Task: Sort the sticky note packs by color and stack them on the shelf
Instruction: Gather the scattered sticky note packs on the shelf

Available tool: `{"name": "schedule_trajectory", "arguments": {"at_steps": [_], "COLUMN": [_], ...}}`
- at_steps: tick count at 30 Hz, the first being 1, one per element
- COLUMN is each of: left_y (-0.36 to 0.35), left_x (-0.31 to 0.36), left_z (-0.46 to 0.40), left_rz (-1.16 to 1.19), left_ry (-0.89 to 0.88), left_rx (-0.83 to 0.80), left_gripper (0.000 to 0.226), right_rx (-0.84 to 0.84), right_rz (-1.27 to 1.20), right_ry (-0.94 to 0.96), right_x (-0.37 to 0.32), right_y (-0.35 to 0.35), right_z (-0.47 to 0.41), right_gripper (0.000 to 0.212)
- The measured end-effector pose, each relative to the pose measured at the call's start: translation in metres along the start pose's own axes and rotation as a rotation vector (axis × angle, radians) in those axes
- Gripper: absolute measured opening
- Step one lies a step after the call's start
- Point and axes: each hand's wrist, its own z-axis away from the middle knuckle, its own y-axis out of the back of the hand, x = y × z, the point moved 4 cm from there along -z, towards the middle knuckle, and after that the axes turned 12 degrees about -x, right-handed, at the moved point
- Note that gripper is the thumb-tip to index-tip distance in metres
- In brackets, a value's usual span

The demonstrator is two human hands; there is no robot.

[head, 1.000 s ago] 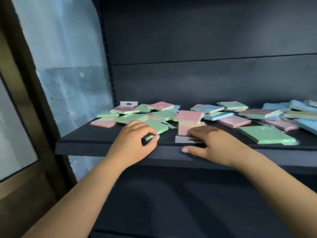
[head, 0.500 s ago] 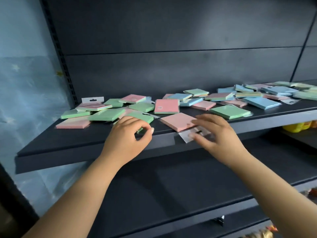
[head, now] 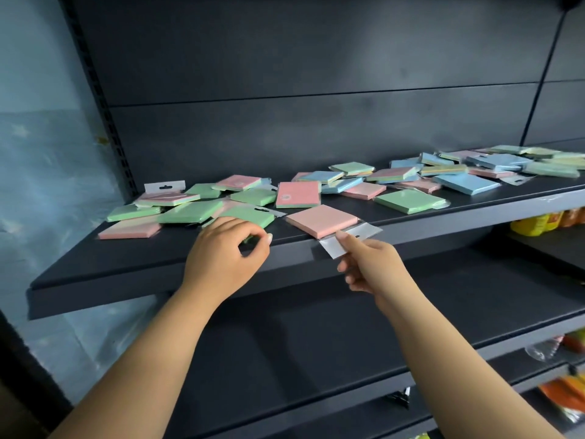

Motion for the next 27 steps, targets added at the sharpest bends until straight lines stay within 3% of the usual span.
{"name": "schedule_trajectory", "arguments": {"at_steps": [7, 11, 13, 17, 19, 21, 24, 27], "left_y": [0.006, 0.007, 0.010, 0.021, 0.020, 0.013, 0.000, -0.009], "left_x": [0.003, 0.018, 0.027, 0.044, 0.052, 0.059, 0.062, 0.058], "left_z": [0.000, -0.006, -0.013, -0.033, -0.043, -0.048, -0.044, -0.044], "left_rz": [0.161, 0.285, 0.377, 0.645, 0.707, 0.832, 1.098, 1.245], "left_ry": [0.045, 0.056, 0.051, 0.083, 0.111, 0.136, 0.256, 0.299], "left_rx": [0.020, 0.010, -0.015, -0.117, -0.232, -0.360, -0.535, -0.568], "left_gripper": [0.045, 0.016, 0.011, 0.008, 0.023, 0.015, 0.021, 0.016], "right_rx": [0.181, 0.024, -0.064, -0.261, -0.393, -0.488, -0.514, -0.489], "right_rz": [-0.076, -0.535, -0.598, -0.423, -0.317, -0.259, -0.218, -0.124], "right_ry": [0.212, 0.279, 0.278, 0.201, 0.147, 0.097, 0.037, 0.023], "right_x": [-0.016, -0.036, -0.046, -0.060, -0.065, -0.069, -0.076, -0.084], "right_y": [0.022, 0.026, 0.029, 0.029, 0.023, 0.017, 0.014, 0.013], "right_z": [0.010, 0.013, 0.015, 0.015, 0.015, 0.015, 0.009, -0.002], "right_gripper": [0.034, 0.024, 0.020, 0.014, 0.015, 0.016, 0.016, 0.014]}}
